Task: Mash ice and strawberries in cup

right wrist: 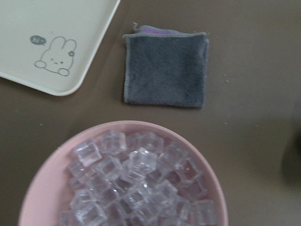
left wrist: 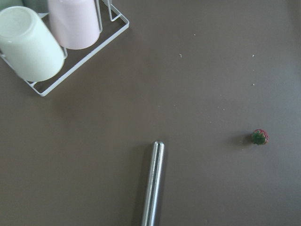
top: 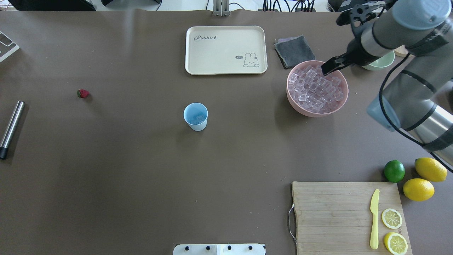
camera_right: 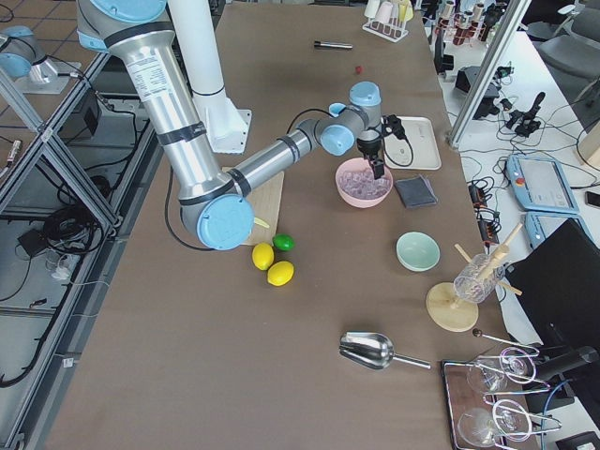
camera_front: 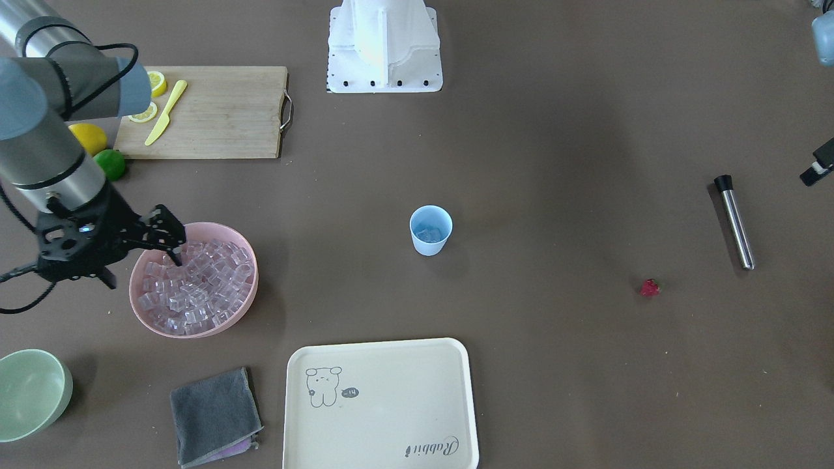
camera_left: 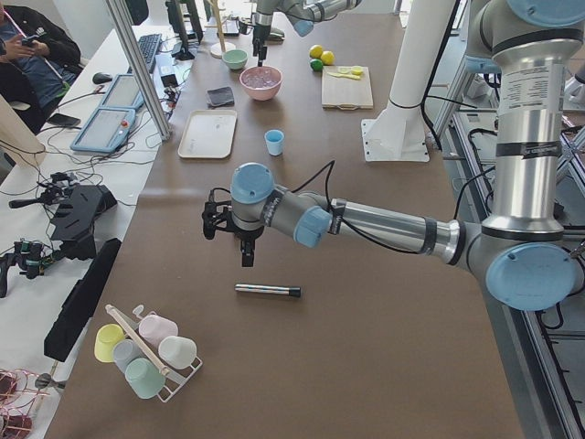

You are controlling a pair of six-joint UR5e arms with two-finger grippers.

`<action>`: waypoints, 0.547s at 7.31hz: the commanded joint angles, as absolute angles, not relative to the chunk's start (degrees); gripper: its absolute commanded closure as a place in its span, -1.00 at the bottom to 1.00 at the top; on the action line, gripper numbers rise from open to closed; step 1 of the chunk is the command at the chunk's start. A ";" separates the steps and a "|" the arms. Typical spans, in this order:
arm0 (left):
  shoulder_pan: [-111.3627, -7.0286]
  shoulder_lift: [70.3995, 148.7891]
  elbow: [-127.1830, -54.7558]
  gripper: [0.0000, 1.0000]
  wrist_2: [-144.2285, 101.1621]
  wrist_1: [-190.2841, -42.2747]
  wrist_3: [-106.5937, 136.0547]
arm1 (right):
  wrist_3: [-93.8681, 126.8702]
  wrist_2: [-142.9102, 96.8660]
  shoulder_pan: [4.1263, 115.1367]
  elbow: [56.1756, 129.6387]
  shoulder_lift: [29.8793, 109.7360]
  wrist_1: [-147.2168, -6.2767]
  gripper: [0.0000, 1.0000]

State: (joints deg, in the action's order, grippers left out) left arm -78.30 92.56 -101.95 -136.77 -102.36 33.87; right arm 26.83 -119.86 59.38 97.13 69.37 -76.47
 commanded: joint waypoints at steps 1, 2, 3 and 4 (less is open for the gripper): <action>-68.06 104.54 -97.86 -0.98 -131.58 -95.38 38.76 | 16.80 -126.53 70.71 92.75 72.16 -76.47 -1.00; -65.85 110.07 -92.25 -0.98 -131.14 -95.45 37.98 | 10.87 -129.43 74.49 90.90 72.59 -76.38 -1.00; -65.48 112.21 -88.20 -0.98 -131.05 -97.54 36.32 | 4.37 -129.90 77.75 90.27 75.29 -76.38 -1.00; -65.04 115.54 -82.85 -0.98 -129.22 -98.08 27.60 | 0.57 -130.60 81.18 88.52 76.63 -76.46 -1.00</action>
